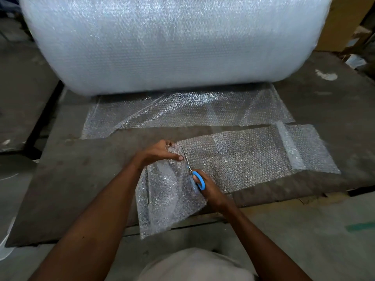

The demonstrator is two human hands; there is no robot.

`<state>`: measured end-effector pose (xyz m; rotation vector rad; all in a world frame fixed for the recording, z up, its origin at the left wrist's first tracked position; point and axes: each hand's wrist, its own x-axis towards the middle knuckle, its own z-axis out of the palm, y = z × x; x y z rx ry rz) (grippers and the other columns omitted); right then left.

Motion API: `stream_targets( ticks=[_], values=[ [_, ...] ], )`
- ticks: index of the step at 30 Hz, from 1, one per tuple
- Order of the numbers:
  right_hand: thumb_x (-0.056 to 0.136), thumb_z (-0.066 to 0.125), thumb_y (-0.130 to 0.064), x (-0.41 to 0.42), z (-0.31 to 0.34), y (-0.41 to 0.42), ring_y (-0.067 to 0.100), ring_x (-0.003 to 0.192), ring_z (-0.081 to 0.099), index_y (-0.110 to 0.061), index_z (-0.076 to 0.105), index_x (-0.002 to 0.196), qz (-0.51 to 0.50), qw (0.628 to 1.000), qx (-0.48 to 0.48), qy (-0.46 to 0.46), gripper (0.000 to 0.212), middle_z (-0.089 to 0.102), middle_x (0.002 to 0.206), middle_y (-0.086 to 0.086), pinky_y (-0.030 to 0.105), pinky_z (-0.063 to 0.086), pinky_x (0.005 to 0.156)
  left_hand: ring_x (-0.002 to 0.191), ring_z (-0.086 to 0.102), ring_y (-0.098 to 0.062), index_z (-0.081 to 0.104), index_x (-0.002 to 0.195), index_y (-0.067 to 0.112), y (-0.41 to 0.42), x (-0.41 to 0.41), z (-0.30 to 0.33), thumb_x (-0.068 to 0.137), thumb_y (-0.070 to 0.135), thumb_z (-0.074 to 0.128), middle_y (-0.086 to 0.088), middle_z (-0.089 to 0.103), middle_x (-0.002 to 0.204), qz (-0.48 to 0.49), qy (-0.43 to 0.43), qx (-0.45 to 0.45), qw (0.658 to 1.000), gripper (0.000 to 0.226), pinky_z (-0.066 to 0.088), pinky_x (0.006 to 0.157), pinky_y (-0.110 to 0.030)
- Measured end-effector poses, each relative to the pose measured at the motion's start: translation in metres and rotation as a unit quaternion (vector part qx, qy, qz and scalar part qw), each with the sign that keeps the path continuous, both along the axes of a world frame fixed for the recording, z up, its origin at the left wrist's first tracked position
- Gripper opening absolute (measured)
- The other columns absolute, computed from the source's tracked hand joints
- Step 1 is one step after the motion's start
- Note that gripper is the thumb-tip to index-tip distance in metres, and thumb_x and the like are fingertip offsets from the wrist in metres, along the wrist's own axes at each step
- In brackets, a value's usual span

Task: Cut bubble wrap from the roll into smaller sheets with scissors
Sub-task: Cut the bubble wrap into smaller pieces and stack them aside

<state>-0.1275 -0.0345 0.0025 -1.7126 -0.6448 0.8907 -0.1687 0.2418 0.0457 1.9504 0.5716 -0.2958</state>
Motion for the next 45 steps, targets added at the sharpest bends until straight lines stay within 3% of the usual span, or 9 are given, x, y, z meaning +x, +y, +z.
stream_targets(
  ticks=[5, 8, 12, 16, 20, 24, 31, 36, 45],
  values=[
    [0.115, 0.045, -0.016, 0.005, -0.001, -0.002, 0.010, 0.117, 0.068, 0.000, 0.059, 0.139, -0.003, 1.000, 0.020, 0.024, 0.032, 0.067, 0.131, 0.015, 0.025, 0.052, 0.099, 0.138, 0.053, -0.023, 0.046, 0.155, 0.010, -0.006, 0.003, 0.007, 0.053, 0.065, 0.102, -0.002, 0.052, 0.151, -0.023, 0.005, -0.001, 1.000, 0.129, 0.043, 0.123, -0.044],
    [0.114, 0.047, -0.015, 0.007, 0.003, -0.001, 0.002, 0.112, 0.070, -0.007, 0.063, 0.132, -0.012, 0.999, 0.015, 0.030, 0.025, 0.072, 0.121, 0.002, 0.021, 0.051, 0.095, 0.132, 0.059, -0.020, 0.052, 0.148, 0.016, -0.007, 0.006, 0.004, 0.046, 0.070, 0.102, 0.000, 0.060, 0.145, -0.012, -0.005, -0.011, 1.000, 0.126, 0.048, 0.118, -0.044],
    [0.110, 0.056, -0.013, 0.006, 0.004, -0.003, -0.004, 0.108, 0.067, -0.025, 0.069, 0.124, -0.027, 0.999, 0.022, 0.018, 0.022, 0.075, 0.112, -0.018, 0.018, 0.050, 0.095, 0.115, 0.059, -0.008, 0.052, 0.133, 0.019, -0.011, 0.009, 0.006, 0.074, 0.034, 0.100, 0.011, 0.060, 0.124, -0.014, 0.008, -0.014, 1.000, 0.077, 0.050, 0.099, -0.026],
    [0.109, 0.061, -0.023, 0.008, 0.004, -0.005, 0.005, 0.122, 0.066, -0.024, 0.067, 0.138, -0.011, 1.000, 0.012, 0.011, 0.030, 0.072, 0.129, -0.008, 0.024, 0.050, 0.104, 0.125, 0.062, -0.021, 0.057, 0.134, 0.017, -0.008, 0.010, 0.004, 0.068, 0.041, 0.103, 0.000, 0.063, 0.133, -0.004, -0.003, -0.013, 1.000, 0.084, 0.053, 0.106, -0.036],
    [0.107, 0.064, -0.027, 0.008, 0.002, -0.004, 0.009, 0.123, 0.066, -0.026, 0.068, 0.138, -0.014, 1.000, 0.013, 0.024, 0.031, 0.072, 0.129, -0.008, 0.030, 0.051, 0.106, 0.103, 0.060, -0.003, 0.050, 0.130, 0.022, -0.013, 0.011, 0.009, 0.084, 0.016, 0.093, 0.014, 0.059, 0.114, -0.024, 0.005, -0.038, 0.999, 0.063, 0.051, 0.080, -0.005],
    [0.104, 0.065, -0.037, 0.009, 0.006, 0.001, 0.016, 0.119, 0.067, -0.029, 0.070, 0.131, -0.026, 0.998, 0.016, 0.050, 0.029, 0.073, 0.124, -0.003, 0.041, 0.052, 0.105, 0.112, 0.063, -0.012, 0.054, 0.121, 0.026, -0.017, 0.011, 0.013, 0.083, 0.019, 0.094, 0.010, 0.062, 0.118, -0.012, 0.010, -0.044, 0.999, 0.056, 0.053, 0.086, -0.018],
    [0.108, 0.057, -0.039, 0.009, 0.013, 0.000, 0.020, 0.120, 0.067, -0.023, 0.067, 0.130, 0.003, 0.996, 0.041, 0.079, 0.029, 0.068, 0.132, 0.017, 0.049, 0.049, 0.111, 0.140, 0.047, -0.027, 0.031, 0.162, 0.006, -0.005, 0.008, 0.013, 0.061, 0.051, 0.103, -0.007, 0.041, 0.157, 0.004, 0.016, -0.070, 0.997, 0.132, 0.048, 0.111, -0.036],
    [0.109, 0.050, -0.036, 0.002, 0.027, -0.005, 0.003, 0.117, 0.066, -0.025, 0.064, 0.129, 0.015, 0.993, 0.042, 0.108, 0.027, 0.069, 0.125, -0.003, 0.024, 0.049, 0.105, 0.096, 0.054, -0.007, 0.054, 0.102, 0.018, -0.015, 0.010, 0.017, 0.088, 0.012, 0.088, 0.003, 0.054, 0.107, -0.006, 0.058, -0.100, 0.993, 0.038, 0.049, 0.081, -0.017],
    [0.107, 0.058, -0.037, 0.004, 0.015, -0.006, 0.006, 0.130, 0.063, -0.036, 0.065, 0.135, -0.001, 0.997, 0.026, 0.077, 0.029, 0.067, 0.140, -0.005, 0.025, 0.048, 0.110, 0.094, 0.065, -0.006, 0.065, 0.102, 0.009, -0.016, 0.005, 0.020, 0.086, 0.016, 0.090, 0.001, 0.073, 0.097, 0.032, 0.048, -0.106, 0.993, 0.030, 0.049, 0.088, -0.029]
  ],
)
